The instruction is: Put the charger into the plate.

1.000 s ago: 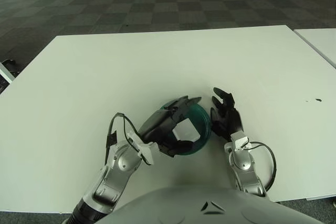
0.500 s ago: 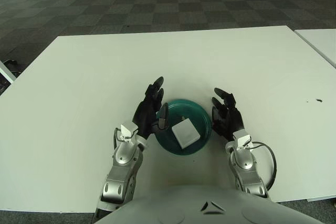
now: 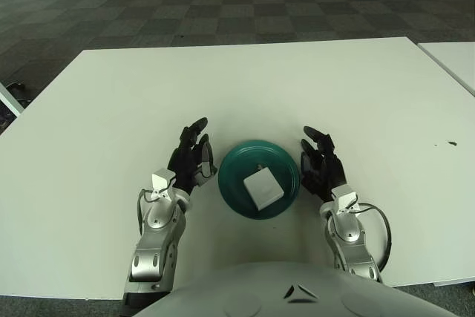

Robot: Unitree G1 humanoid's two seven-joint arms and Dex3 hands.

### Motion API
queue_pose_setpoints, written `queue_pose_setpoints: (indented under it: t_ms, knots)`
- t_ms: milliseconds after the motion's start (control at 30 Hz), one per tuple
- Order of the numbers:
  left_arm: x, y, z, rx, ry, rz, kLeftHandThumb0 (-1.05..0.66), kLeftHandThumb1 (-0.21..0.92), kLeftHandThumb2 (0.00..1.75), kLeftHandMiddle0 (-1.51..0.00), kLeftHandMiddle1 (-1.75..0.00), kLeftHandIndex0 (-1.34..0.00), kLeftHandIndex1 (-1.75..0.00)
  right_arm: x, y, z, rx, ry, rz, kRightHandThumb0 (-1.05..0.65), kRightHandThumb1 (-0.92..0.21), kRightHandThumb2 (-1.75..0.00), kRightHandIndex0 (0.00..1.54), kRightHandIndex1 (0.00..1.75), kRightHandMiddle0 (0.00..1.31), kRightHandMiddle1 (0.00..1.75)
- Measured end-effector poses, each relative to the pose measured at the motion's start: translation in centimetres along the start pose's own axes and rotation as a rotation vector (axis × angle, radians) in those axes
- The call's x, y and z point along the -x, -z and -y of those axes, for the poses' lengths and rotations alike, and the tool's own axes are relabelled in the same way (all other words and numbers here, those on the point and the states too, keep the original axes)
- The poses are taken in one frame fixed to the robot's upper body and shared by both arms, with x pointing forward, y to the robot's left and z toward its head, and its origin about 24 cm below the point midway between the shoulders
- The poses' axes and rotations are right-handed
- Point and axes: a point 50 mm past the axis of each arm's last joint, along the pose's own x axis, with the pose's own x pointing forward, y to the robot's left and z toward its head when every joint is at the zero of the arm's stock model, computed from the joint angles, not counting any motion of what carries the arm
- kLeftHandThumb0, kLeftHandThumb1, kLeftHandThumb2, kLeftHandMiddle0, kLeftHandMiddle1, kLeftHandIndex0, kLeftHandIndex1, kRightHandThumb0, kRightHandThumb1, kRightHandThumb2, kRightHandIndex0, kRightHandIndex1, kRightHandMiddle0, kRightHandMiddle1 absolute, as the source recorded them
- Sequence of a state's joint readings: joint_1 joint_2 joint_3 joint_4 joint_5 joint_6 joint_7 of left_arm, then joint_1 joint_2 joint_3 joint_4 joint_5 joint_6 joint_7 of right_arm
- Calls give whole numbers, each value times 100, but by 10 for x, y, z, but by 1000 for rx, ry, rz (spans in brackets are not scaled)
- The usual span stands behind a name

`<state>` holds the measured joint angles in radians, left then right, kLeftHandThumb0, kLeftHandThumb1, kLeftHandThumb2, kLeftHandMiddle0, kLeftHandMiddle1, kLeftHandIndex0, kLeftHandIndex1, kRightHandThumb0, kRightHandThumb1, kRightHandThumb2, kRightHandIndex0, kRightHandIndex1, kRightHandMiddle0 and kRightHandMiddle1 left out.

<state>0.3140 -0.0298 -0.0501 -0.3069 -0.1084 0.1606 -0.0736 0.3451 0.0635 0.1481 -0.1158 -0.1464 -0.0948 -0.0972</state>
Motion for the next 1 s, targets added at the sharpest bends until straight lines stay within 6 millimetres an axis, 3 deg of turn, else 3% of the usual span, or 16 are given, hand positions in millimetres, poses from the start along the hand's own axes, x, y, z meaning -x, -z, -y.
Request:
queue_pose_setpoints:
  t_ms: [600, 1000]
  knots:
    - [6, 11, -24, -106, -69, -5, -92, 92, 109, -37, -2, -1, -78, 1, 0, 2, -3, 0, -8, -63, -92, -74, 45, 2, 0, 75]
    - [12, 18, -20, -85, -75, 14, -91, 92, 107, -38, -1, 0, -77, 1, 0, 8, -3, 7, -15, -65, -92, -73, 41, 0, 0, 71]
